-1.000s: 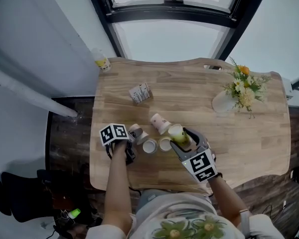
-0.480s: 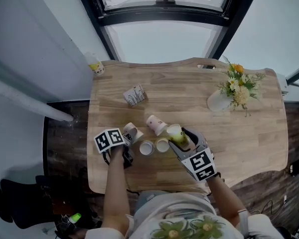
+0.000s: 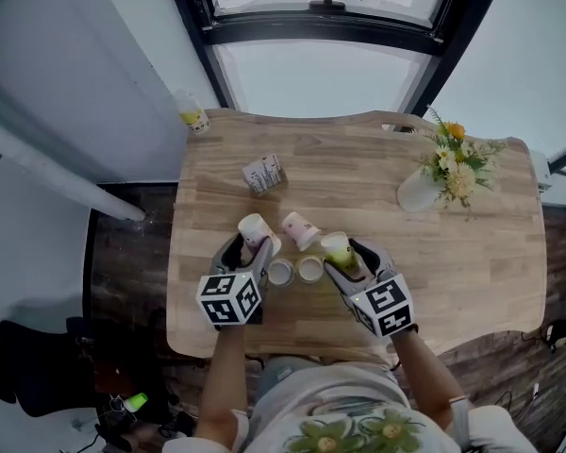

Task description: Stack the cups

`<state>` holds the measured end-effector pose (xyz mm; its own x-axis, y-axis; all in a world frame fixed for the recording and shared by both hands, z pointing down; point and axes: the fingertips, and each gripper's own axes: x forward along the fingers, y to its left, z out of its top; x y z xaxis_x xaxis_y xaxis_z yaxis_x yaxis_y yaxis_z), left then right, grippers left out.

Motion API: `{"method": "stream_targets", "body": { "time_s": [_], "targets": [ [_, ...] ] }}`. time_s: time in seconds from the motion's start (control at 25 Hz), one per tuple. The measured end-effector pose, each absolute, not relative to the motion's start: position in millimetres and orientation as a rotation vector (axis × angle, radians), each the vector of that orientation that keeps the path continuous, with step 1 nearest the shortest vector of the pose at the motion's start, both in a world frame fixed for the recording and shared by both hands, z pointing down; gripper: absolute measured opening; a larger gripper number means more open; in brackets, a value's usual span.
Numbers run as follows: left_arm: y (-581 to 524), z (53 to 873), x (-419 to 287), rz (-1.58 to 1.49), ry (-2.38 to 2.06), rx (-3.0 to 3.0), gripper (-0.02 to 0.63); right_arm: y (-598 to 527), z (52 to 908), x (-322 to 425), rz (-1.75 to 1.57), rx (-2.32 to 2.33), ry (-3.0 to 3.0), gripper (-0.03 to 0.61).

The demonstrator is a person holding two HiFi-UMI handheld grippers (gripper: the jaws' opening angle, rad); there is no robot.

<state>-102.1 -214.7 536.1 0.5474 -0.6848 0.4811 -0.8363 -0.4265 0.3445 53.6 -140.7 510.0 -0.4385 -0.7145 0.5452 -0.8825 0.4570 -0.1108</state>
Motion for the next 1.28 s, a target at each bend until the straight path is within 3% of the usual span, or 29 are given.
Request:
{"method": "stream_targets", "body": {
  "time_s": [0.44,1.28],
  "targets": [
    [-162.2,478.9,-68.4,0.241,-1.423,2.606,0.275,-126.0,506.6,57.0,0.574,1.372,-2.315,0.267],
    [-134.0,535.0,-41.4,0.441,-1.484,2.646,0.273,-116.9,509.8,66.6,0.608,1.391,-2.317,0.267]
  ]
}}
